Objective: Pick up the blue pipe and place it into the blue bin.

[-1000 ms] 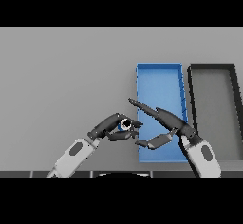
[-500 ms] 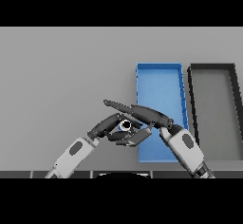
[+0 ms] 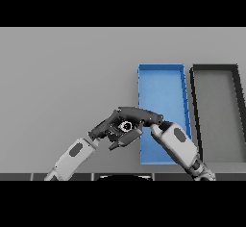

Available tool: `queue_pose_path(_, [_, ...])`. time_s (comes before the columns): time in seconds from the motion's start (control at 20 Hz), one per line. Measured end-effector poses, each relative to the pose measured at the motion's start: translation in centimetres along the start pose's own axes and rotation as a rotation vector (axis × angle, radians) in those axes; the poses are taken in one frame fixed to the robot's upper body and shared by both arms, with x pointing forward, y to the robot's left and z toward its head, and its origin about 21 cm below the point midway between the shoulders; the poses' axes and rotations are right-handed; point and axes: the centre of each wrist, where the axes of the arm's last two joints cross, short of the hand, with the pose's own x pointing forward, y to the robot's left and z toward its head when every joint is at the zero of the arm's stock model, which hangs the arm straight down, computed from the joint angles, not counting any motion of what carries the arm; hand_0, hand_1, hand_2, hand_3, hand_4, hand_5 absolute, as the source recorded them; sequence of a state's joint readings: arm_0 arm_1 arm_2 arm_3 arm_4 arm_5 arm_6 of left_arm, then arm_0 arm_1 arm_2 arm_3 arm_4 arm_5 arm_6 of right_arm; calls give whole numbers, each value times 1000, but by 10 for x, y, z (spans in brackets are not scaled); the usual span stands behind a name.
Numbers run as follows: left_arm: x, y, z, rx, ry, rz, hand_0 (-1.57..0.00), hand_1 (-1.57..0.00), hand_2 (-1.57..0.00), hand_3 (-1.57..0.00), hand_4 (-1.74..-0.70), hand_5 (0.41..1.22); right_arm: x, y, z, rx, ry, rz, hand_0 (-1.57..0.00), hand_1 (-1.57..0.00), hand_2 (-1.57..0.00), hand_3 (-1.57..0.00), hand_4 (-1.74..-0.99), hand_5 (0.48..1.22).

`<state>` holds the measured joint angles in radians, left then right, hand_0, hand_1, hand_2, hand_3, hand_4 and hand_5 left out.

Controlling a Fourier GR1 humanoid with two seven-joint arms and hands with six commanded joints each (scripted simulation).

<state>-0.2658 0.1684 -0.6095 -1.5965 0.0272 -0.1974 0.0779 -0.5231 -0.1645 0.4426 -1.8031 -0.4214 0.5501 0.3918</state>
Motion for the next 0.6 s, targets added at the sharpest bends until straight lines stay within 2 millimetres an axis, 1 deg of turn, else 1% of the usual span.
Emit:
queue_pose_path(0.05, [-1,-5,2,8,0,34,-1311,-1287,-1186,-1247,-1673,1221,-4,-1,2,-4,-22,-20,-1347,-1342,-1353,-1257,-1469,905])
queue_pose_path(0.1, [1,-6,0,15,-6,54,-1363,-1344,-1254,-1312,-1686,1221,-5,-2,-2,-9,-56,-31,-1392,-1388,-1396,-1320,-1452,968])
queue_pose_path(0.15, [2,-8,-1,21,-17,76,-1404,-1390,-1310,-1364,-1697,1221,-5,0,3,-15,-88,-21,-1428,-1425,-1431,-1370,-1441,1019])
queue_pose_path(0.2, [0,-6,3,24,-24,78,-1438,-1426,-1348,-1405,-1706,1221,-5,1,2,-11,-85,27,-1456,-1454,-1459,-1410,-1447,1059])
queue_pose_path(0.25, [2,-6,1,20,-11,79,-1464,-1455,-1372,-1438,-1713,1221,-3,3,3,-7,-91,65,-1479,-1477,-1482,-1442,-1457,1092])
queue_pose_path(0.35, [-1,-2,1,35,-15,88,-1503,-1497,-1401,-1486,-1723,1221,-2,1,1,-10,-77,84,-1512,-1511,-1514,-1489,-1470,1138])
queue_pose_path(0.4, [-1,-1,1,36,-12,88,-1516,-1512,-1388,-1503,-1727,1221,-3,2,0,-12,-85,82,-1524,-1523,-1525,-1505,-1475,1155])
queue_pose_path(0.45, [0,0,2,31,-13,91,-1435,-1354,-1221,-1333,-1648,1221,-4,3,0,-21,-94,67,-1533,-1533,-1534,-1518,-1480,1168])
queue_pose_path(0.5, [-3,1,3,29,-36,69,-1157,-1083,-977,-1066,-1535,1221,-4,4,-2,-32,-94,55,-1541,-1540,-1542,-1529,-1483,1179])
queue_pose_path(0.55, [-3,2,4,14,-53,22,-925,-866,-781,-853,-1415,1221,-5,5,1,-37,-118,33,-1547,-1546,-1548,-1537,-1487,1187])
queue_pose_path(0.6, [-3,7,6,-15,-62,-33,-740,-693,-625,-682,-1307,1221,-4,6,0,-37,-124,33,-1552,-1551,-1552,-1544,-1488,1194])
